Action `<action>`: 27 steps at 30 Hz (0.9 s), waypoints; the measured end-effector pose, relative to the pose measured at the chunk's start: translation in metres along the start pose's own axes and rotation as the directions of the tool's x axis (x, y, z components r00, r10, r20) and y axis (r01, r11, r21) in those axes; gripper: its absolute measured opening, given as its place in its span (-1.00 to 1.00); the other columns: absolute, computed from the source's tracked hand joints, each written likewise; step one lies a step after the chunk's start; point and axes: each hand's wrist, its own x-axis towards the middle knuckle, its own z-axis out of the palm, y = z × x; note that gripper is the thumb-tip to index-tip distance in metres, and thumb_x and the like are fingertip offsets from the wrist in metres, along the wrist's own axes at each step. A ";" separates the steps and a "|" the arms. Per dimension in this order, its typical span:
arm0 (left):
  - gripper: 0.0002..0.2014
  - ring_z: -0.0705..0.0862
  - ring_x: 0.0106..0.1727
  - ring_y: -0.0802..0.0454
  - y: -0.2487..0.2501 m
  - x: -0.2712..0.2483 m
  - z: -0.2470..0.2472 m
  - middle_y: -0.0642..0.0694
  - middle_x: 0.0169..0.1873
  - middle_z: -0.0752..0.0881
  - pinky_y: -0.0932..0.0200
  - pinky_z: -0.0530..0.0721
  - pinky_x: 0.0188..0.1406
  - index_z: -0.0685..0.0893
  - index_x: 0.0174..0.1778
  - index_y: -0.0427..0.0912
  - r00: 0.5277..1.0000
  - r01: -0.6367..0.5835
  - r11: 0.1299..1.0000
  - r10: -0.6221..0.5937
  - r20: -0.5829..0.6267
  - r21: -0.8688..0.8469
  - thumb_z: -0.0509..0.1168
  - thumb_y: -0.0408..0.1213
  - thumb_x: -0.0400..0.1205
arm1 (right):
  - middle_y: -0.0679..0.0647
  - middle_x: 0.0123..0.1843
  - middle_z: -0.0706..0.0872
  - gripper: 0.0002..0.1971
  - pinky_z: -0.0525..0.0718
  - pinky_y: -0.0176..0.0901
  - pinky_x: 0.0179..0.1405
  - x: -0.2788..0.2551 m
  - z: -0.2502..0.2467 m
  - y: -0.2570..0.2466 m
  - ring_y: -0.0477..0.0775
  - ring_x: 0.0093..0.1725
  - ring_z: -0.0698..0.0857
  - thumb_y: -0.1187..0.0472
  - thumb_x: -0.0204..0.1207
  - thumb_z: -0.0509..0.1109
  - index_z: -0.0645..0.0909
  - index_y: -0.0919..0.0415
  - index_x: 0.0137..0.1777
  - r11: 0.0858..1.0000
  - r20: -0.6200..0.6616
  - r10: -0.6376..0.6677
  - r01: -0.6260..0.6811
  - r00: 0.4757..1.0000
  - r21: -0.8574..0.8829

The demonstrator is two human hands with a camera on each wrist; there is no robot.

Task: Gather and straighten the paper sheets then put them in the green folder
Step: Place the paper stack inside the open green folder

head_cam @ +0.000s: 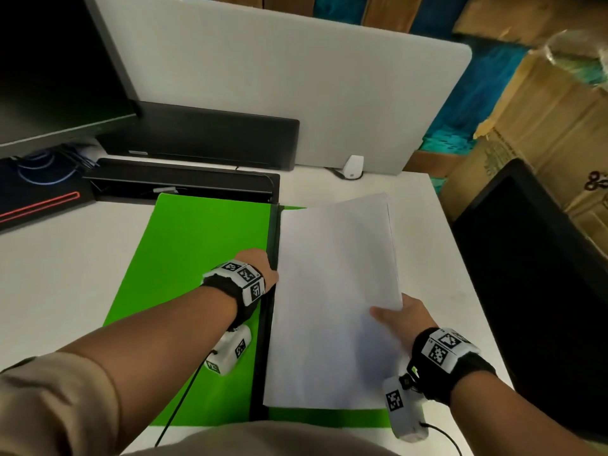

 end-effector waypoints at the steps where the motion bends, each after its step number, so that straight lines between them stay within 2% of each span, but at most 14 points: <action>1: -0.76 0.54 -0.18 -0.08 0.000 -0.001 0.000 -0.11 -0.18 0.58 0.18 0.48 -0.25 0.65 -0.07 -0.23 1.000 0.005 1.000 -0.005 -0.005 0.005 0.26 -0.13 0.54 | 0.12 -0.24 0.74 -0.77 0.66 -0.10 -0.19 0.002 0.000 0.001 0.19 -0.22 0.73 0.33 0.36 0.53 0.67 0.27 0.01 1.000 0.007 -0.004 0.004 1.000 -0.022; 4: -0.80 0.54 -0.18 -0.06 0.000 -0.004 0.000 -0.10 -0.19 0.59 0.18 0.48 -0.28 0.66 -0.10 -0.20 1.000 0.011 1.000 -0.011 -0.008 0.010 0.25 -0.14 0.54 | 0.08 -0.27 0.70 -0.80 0.61 -0.20 -0.36 0.004 0.002 -0.002 0.08 -0.29 0.68 0.31 0.37 0.52 0.63 0.25 -0.02 0.997 0.016 -0.017 0.018 1.000 -0.078; 5: -0.82 0.54 -0.18 -0.06 -0.001 -0.004 -0.001 -0.09 -0.19 0.58 0.19 0.48 -0.25 0.66 -0.11 -0.17 1.000 0.011 1.000 -0.011 -0.010 0.009 0.26 -0.15 0.54 | 0.11 -0.24 0.71 -0.80 0.64 -0.17 -0.31 0.005 0.003 -0.004 0.11 -0.26 0.69 0.31 0.38 0.52 0.62 0.24 -0.03 0.995 0.019 -0.020 0.022 1.000 -0.092; 8: -0.88 0.53 -0.20 -0.07 -0.003 -0.007 -0.004 -0.09 -0.21 0.59 0.21 0.49 -0.23 0.62 -0.18 -0.13 1.000 0.004 1.000 -0.004 -0.019 0.002 0.26 -0.17 0.54 | 0.22 -0.09 0.71 -0.73 0.68 0.01 0.02 0.009 0.007 -0.009 0.22 -0.07 0.70 0.29 0.37 0.54 0.65 0.28 0.06 0.989 0.020 -0.027 0.030 0.999 -0.144; 11: -0.79 0.56 -0.20 -0.07 -0.004 -0.010 -0.005 -0.10 -0.21 0.61 0.20 0.49 -0.27 0.70 -0.09 -0.21 1.000 0.018 0.999 -0.019 -0.020 -0.043 0.22 -0.19 0.56 | 0.23 -0.06 0.71 -0.64 0.66 -0.02 0.06 0.011 0.009 -0.010 0.20 -0.05 0.68 0.28 0.36 0.55 0.65 0.37 0.15 0.982 0.021 -0.025 0.029 0.999 -0.189; 13: -0.82 0.56 -0.23 -0.07 -0.003 -0.012 -0.005 -0.08 -0.28 0.61 0.20 0.48 -0.38 0.66 -0.18 -0.16 1.000 0.019 0.997 -0.021 -0.020 -0.077 0.23 -0.14 0.54 | 0.30 0.02 0.74 -0.63 0.66 -0.01 0.05 0.010 0.010 -0.010 0.21 -0.05 0.68 0.28 0.36 0.55 0.65 0.38 0.15 0.980 0.019 -0.019 0.023 1.000 -0.196; 15: -0.82 0.56 -0.21 -0.06 -0.003 -0.016 -0.004 -0.02 -0.37 0.56 0.22 0.47 -0.39 0.57 -0.20 -0.11 1.000 0.012 0.996 -0.013 -0.005 -0.093 0.30 -0.07 0.50 | 0.35 0.09 0.75 -0.63 0.66 -0.01 0.05 0.009 0.011 -0.011 0.23 -0.03 0.69 0.27 0.36 0.55 0.65 0.38 0.15 0.979 0.004 -0.021 0.021 1.000 -0.204; 19: -0.77 0.54 -0.15 -0.03 -0.002 -0.022 0.000 -0.03 -0.17 0.56 0.23 0.50 -0.28 0.56 -0.05 -0.12 1.000 -0.011 0.997 0.009 -0.020 -0.070 0.36 -0.12 0.45 | 0.31 0.19 0.72 -0.53 0.61 -0.03 0.12 0.007 0.013 -0.012 0.29 0.16 0.68 0.22 0.35 0.57 0.58 0.34 0.23 0.963 -0.022 -0.048 0.040 0.999 -0.265; 22: -0.81 0.58 -0.12 -0.04 -0.002 -0.023 0.001 -0.07 -0.12 0.60 0.24 0.50 -0.22 0.51 -0.14 -0.10 1.000 -0.014 0.998 0.013 -0.017 -0.065 0.36 -0.13 0.47 | 0.26 0.23 0.68 -0.37 0.59 -0.03 0.13 0.007 0.010 -0.015 0.27 0.19 0.65 0.13 0.29 0.61 0.46 0.30 0.31 0.939 -0.059 -0.038 0.015 0.998 -0.343; 24: -0.69 0.64 0.04 -0.08 -0.005 -0.023 0.000 -0.11 0.04 0.67 0.22 0.53 -0.14 0.56 0.04 -0.13 1.000 -0.012 0.998 0.012 0.014 -0.055 0.35 -0.05 0.48 | 0.26 0.29 0.61 -0.18 0.58 -0.02 0.17 0.003 0.007 -0.021 0.29 0.24 0.61 0.05 0.23 0.63 0.32 0.27 0.43 0.892 -0.091 -0.027 -0.017 0.995 -0.451; 25: -0.60 0.64 0.13 -0.09 -0.008 -0.023 -0.002 -0.11 0.13 0.67 0.19 0.55 -0.06 0.57 0.15 -0.14 1.000 -0.002 0.999 0.003 0.022 -0.052 0.34 0.01 0.49 | 0.25 0.34 0.55 -0.09 0.57 0.03 0.24 0.000 0.006 -0.026 0.30 0.29 0.57 -0.01 0.20 0.63 0.25 0.23 0.48 0.839 -0.102 -0.047 -0.016 0.994 -0.543; 27: -0.52 0.62 0.23 -0.12 -0.019 -0.024 -0.008 -0.13 0.24 0.65 0.14 0.57 0.10 0.56 0.25 -0.15 1.000 0.030 0.996 -0.030 0.005 -0.082 0.29 0.06 0.51 | 0.19 0.44 0.40 0.00 0.51 0.13 0.33 -0.011 0.008 -0.036 0.30 0.40 0.43 -0.16 0.19 0.58 0.14 0.11 0.56 0.677 -0.070 -0.121 0.031 0.990 -0.735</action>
